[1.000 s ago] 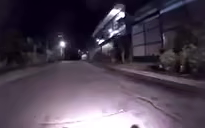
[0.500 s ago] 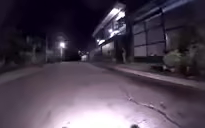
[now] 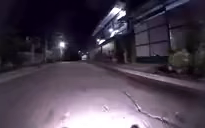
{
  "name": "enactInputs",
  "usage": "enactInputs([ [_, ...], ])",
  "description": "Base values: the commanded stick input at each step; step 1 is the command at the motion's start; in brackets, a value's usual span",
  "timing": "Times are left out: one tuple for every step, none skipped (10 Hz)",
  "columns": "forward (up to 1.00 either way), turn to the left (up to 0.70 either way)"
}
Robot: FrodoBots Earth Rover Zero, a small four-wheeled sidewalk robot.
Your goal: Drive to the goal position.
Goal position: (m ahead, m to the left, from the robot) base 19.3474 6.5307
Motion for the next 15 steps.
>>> enactInputs([
  [0.7,0.0],
  [0.7,0.0],
  [0.7,0.0],
  [0.7,0.0],
  [0.7,0.0],
  [0.7,0.0],
  [0.7,0.0],
  [0.7,0.0],
  [0.7,0.0],
  [0.7,0.0],
  [0.7,0.0],
  [0.7,0.0],
  [0.7,0.0],
  [0.7,0.0],
  [0.7,0.0],
])
